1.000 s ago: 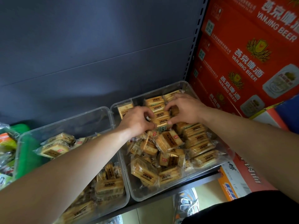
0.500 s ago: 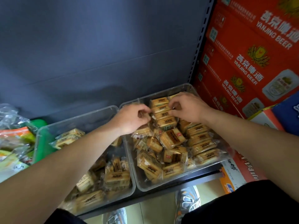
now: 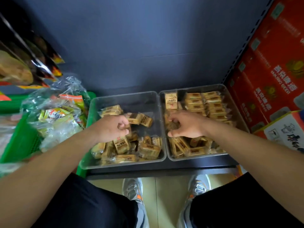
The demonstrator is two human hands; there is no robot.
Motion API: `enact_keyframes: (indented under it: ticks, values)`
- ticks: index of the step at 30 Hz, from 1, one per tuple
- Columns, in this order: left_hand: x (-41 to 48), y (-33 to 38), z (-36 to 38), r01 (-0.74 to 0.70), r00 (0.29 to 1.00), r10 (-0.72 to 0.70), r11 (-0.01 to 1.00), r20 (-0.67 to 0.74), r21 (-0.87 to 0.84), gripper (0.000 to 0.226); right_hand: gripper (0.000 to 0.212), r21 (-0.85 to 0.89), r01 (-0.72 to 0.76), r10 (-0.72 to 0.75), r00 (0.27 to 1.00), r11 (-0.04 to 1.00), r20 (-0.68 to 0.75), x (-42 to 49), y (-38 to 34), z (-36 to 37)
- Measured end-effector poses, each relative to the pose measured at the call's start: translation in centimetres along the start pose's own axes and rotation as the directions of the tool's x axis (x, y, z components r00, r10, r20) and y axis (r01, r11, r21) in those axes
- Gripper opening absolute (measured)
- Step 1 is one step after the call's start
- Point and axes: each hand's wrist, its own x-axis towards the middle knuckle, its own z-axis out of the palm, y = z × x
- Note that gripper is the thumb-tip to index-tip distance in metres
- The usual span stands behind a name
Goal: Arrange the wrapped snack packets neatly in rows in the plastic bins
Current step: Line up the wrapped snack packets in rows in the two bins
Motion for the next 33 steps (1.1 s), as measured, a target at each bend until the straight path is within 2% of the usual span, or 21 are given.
enact_keyframes:
  ticks: [3,5,7,12,16,19,21,24,25,27,29,31,33]
  values:
    - [-0.5,-1.9,0.8,-0.001,0.998,-0.002,0.998,0.062,0.058,0.049,0.066,-0.084,-0.058,0.052,0.996,0.995,-0.068,-0.5,-0.8,1.8]
    - [-0.6,-3.1,1.3,-0.015,0.996,0.006,0.995,0.093,0.102,0.056,0.058,-0.196,-0.027,-0.001,0.99,0.98,-0.14,-0.6,-2.3,3.8]
    - [-0.6,-3.3,1.8,-0.045,0.992,0.029,0.99,0.124,0.132,0.058,0.053,-0.208,0.051,-0.084,0.984,0.977,-0.156,-0.5,-3.8,5.6]
    - [-0.6,-3.8,3.9,-0.166,0.974,0.131,0.969,0.187,0.185,0.044,0.045,-0.346,0.195,-0.222,0.974,0.918,-0.04,2.0,-6.3,8.8]
    - [0.1,-4.5,4.6,-0.124,0.961,0.074,0.977,0.267,0.176,0.039,0.041,-0.333,0.158,-0.149,0.987,0.93,0.055,4.7,-7.2,8.5]
    - [0.6,-4.8,4.8,-0.08,0.937,0.008,0.978,0.35,0.191,0.051,0.018,-0.377,0.181,-0.129,0.979,0.908,0.158,6.3,-8.0,8.5]
    - [0.8,-4.7,5.0,-0.059,0.923,-0.017,0.981,0.384,0.184,0.055,0.014,-0.3,0.164,-0.111,0.976,0.94,0.186,7.1,-8.0,8.3]
    - [0.8,-4.5,5.0,-0.055,0.904,-0.036,0.978,0.427,0.2,0.056,0.014,-0.011,0.105,-0.104,0.994,0.994,0.041,8.0,-7.5,7.4]
    - [0.9,-4.4,4.9,-0.047,0.9,-0.044,0.979,0.433,0.196,0.056,0.016,0.011,0.106,-0.105,0.993,0.994,-0.044,8.4,-7.3,7.0]
    - [0.9,-4.4,4.5,-0.023,0.894,-0.051,0.987,0.446,0.159,0.051,0.032,-0.028,0.104,-0.108,0.977,0.994,-0.186,9.1,-7.0,6.1]
    - [0.9,-4.6,3.6,-0.016,0.907,-0.023,0.996,0.421,0.088,0.045,0.056,-0.07,0.091,-0.106,0.959,0.993,-0.262,9.8,-6.8,5.6]
    - [0.9,-4.8,2.3,-0.002,0.949,0.008,1.0,0.314,-0.019,0.04,0.066,-0.123,0.066,-0.1,0.949,0.99,-0.299,10.0,-6.5,5.2]
    - [1.2,-5.3,0.9,0.008,0.988,0.009,0.994,0.154,-0.11,0.033,0.061,-0.145,0.072,-0.112,0.948,0.987,-0.296,9.8,-6.2,5.2]
